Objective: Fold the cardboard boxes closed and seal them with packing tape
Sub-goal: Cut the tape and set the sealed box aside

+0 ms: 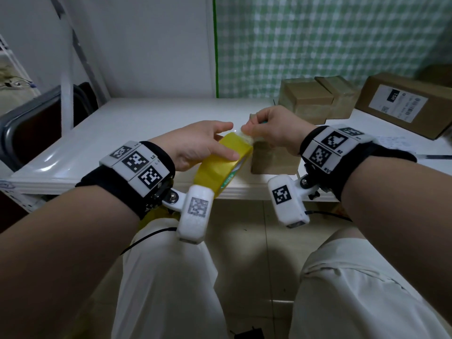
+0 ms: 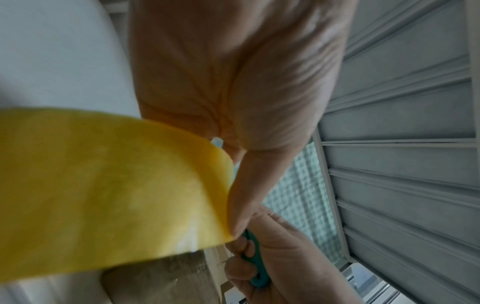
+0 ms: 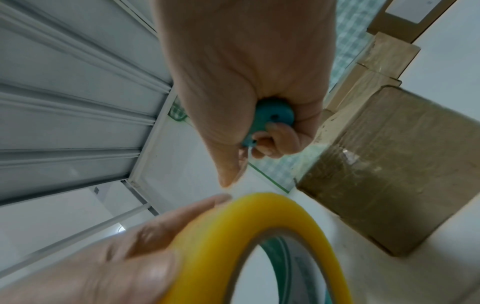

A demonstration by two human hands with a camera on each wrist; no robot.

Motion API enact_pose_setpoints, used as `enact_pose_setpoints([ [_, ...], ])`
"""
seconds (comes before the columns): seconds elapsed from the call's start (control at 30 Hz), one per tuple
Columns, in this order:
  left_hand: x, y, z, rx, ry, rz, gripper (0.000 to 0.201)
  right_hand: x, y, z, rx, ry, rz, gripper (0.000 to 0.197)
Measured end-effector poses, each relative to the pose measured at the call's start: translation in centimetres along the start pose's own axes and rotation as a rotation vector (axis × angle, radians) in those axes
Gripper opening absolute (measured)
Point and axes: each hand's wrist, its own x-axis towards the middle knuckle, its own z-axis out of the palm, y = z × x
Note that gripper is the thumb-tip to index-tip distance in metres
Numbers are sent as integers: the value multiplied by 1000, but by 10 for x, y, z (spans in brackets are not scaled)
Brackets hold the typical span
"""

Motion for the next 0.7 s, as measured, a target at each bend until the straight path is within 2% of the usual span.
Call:
enact_pose_setpoints([
  [0.13,5,4,-7,70,48,22,84,6,0,-2,-243,35,-12,38],
  [0.23,13,3,-11,147,118,43,86,9,5,-5,-341,154,-39,27],
  [0.3,22,-1,-13,193,199,31,85,9,11,-11,-355,222,-41,21],
  [0.5,56,-26,-15,568,459,-23,79,10,42,-30,-464,275,41,27],
  [0.6,69,-41,-4,686,461,-26,78,11,61,-29,-493,231,141,36],
  [0.7,79,-51,8,809,363,-60,82,9,74,-29,-398,172,171,43],
])
